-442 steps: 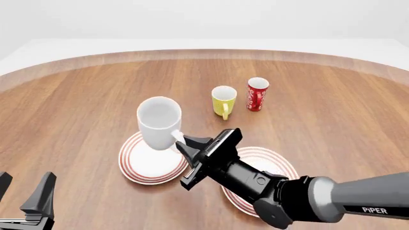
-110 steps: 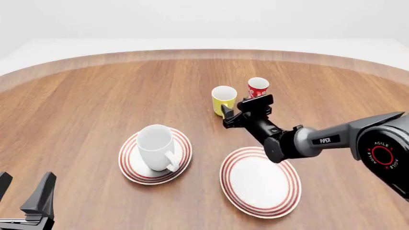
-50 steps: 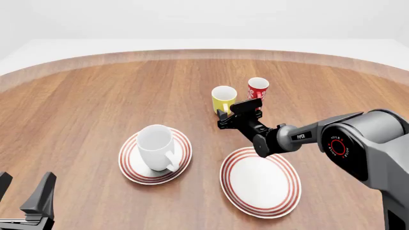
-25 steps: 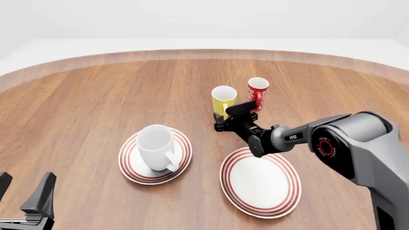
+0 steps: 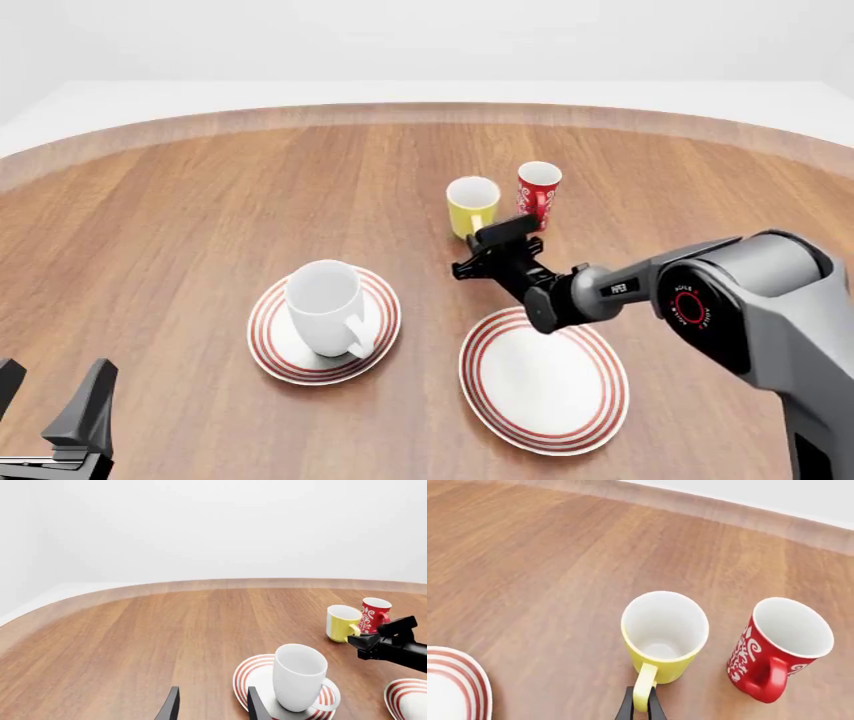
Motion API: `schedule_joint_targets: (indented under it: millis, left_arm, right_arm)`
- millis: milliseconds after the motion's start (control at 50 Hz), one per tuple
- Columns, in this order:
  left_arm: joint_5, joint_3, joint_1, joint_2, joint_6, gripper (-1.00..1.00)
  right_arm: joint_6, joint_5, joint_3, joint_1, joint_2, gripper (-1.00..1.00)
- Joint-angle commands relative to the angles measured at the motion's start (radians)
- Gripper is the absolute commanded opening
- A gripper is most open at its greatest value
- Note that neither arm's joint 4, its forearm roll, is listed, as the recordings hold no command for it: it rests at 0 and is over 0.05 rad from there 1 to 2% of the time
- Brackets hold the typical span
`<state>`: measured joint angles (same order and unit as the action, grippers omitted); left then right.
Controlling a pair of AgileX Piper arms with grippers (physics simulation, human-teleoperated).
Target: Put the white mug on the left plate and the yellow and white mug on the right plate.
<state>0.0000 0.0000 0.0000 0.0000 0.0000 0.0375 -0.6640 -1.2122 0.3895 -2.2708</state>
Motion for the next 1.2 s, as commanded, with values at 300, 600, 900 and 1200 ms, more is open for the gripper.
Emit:
schedule_joint_targets:
  millis: [300, 600, 900, 1200]
  left_arm:
    - [0.000, 0.000, 0.000, 0.000, 0.000, 1.00]
    - [0.000, 0.000, 0.000, 0.000, 0.000, 1.00]
    - [0.000, 0.000, 0.000, 0.000, 0.000, 1.00]
    - [0.000, 0.000, 0.000, 0.000, 0.000, 1.00]
  right_arm:
    - [0.055, -0.078, 0.142, 0.035, 0.129, -1.00]
    - [0.059, -0.136, 0.291, 0.057, 0.273, -1.00]
    - [0.055, -0.165, 0.408, 0.100, 0.399, -1.00]
    - [0.024, -0.221, 0.553, 0.118, 0.524, -1.00]
